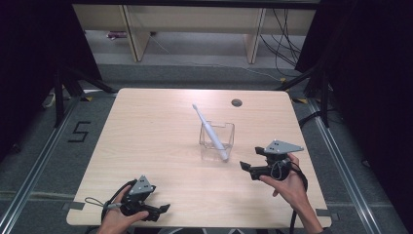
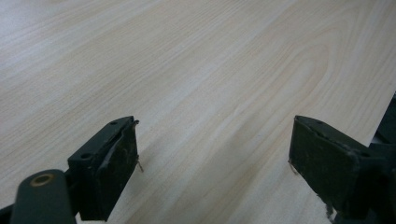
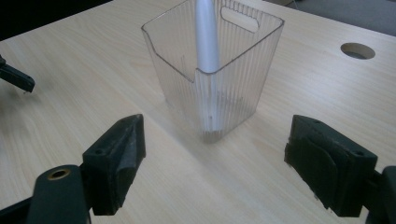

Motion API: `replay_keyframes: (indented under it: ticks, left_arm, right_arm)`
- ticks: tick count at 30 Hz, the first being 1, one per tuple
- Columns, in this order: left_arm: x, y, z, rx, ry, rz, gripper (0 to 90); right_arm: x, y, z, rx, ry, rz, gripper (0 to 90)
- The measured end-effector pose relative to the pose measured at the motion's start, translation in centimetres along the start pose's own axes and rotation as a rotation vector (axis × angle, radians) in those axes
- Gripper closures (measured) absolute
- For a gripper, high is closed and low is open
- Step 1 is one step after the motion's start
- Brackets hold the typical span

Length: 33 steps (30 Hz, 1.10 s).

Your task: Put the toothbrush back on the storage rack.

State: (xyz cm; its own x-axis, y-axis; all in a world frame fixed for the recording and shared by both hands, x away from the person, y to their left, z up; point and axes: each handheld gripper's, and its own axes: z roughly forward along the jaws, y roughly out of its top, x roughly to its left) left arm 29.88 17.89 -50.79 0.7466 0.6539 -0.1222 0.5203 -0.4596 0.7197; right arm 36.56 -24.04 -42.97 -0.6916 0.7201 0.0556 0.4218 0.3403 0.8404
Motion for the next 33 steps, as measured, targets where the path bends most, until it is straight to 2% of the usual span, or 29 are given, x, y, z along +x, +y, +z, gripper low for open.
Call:
replay_keyframes:
  ticks: [3, 4, 5, 6, 9, 10, 11, 14, 15, 16, 17, 19, 20, 22, 23, 26, 27, 28, 29, 30, 33]
  left_arm:
    - [0.0, 0.0, 0.0, 0.0, 0.001, -0.002, 14.9]
    - [0.1, 0.0, 0.0, 0.011, 0.001, 0.01, 14.9]
    - [0.1, 0.0, 0.0, 0.011, 0.001, 0.01, 14.9]
    - [0.1, 0.0, 0.0, 0.01, 0.001, 0.01, 14.9]
    - [0.1, 0.0, 0.0, 0.011, 0.008, 0.013, 14.9]
    - [0.1, 0.0, 0.0, 0.012, 0.0, 0.01, 14.9]
    - [0.1, 0.0, 0.0, 0.011, 0.001, 0.009, 14.9]
    - [0.1, 0.0, -0.1, 0.008, 0.009, 0.008, 14.9]
    - [0.0, 0.0, 0.0, -0.003, 0.0, -0.008, 14.9]
    - [0.0, 0.0, 0.0, -0.003, 0.0, -0.008, 14.9]
    - [0.0, 0.0, 0.0, -0.001, 0.0, -0.006, 14.9]
    - [0.1, 0.0, -0.1, 0.007, 0.009, 0.007, 14.9]
    - [0.1, 0.0, -0.1, 0.006, 0.007, 0.005, 14.8]
    - [0.1, 0.0, 0.0, 0.008, -0.001, 0.002, 14.9]
    - [0.1, 0.0, 0.0, 0.006, -0.002, -0.004, 14.9]
    - [0.1, 0.0, 0.0, 0.006, -0.005, 0.001, 14.9]
    - [0.1, 0.0, 0.0, 0.007, -0.005, 0.002, 14.8]
    - [0.1, 0.0, 0.0, 0.008, -0.004, 0.002, 14.9]
    - [0.1, 0.0, 0.0, 0.006, -0.003, 0.002, 14.9]
    - [0.1, 0.0, -0.1, 0.005, -0.001, -0.001, 14.9]
    - [0.1, 0.0, 0.0, 0.006, -0.003, 0.001, 14.9]
  right_arm:
    - [0.1, -0.3, 0.0, 0.001, 0.009, 0.019, 20.2]
    - [0.0, -0.5, 0.0, 0.002, 0.0, -0.012, 20.3]
    - [0.0, -0.5, 0.0, 0.002, 0.0, -0.012, 20.3]
    - [0.2, -0.8, -0.1, 0.014, 0.008, 0.014, 20.3]
    - [0.2, -1.1, -0.1, 0.023, 0.012, 0.022, 20.3]
    - [0.1, -1.4, 0.0, 0.013, 0.01, 0.002, 20.4]
    - [0.2, -1.6, 0.0, 0.014, 0.015, 0.015, 20.3]
    - [0.4, -2.1, 0.0, 0.023, 0.012, 0.005, 20.3]
    - [0.5, -2.4, 0.0, 0.025, 0.016, 0.017, 20.3]
    - [0.7, -2.6, 0.0, 0.03, 0.019, 0.027, 20.3]
    - [0.5, -2.8, 0.0, 0.029, 0.009, -0.007, 20.3]
    - [0.8, -3.2, 0.0, 0.045, 0.016, 0.017, 20.3]
    - [0.7, -3.4, 0.1, 0.043, 0.022, 0.002, 20.3]
    - [0.8, -3.7, 0.0, 0.051, 0.04, 0.003, 20.1]
    - [1.1, -3.8, -0.1, 0.054, 0.041, 0.035, 20.1]
    - [1.4, -4.2, -0.3, 0.058, 0.029, 0.035, 19.8]
    - [1.1, -4.3, -0.3, 0.048, 0.024, -0.004, 19.5]
    - [1.3, -4.4, -0.3, 0.05, 0.027, 0.007, 18.8]
    - [1.6, -4.6, -0.4, 0.063, 0.033, 0.041, 18.3]
    - [1.4, -4.7, -0.3, 0.052, 0.041, 0.009, 18.1]
    - [1.6, -5.0, -0.4, 0.063, 0.033, 0.001, 17.4]
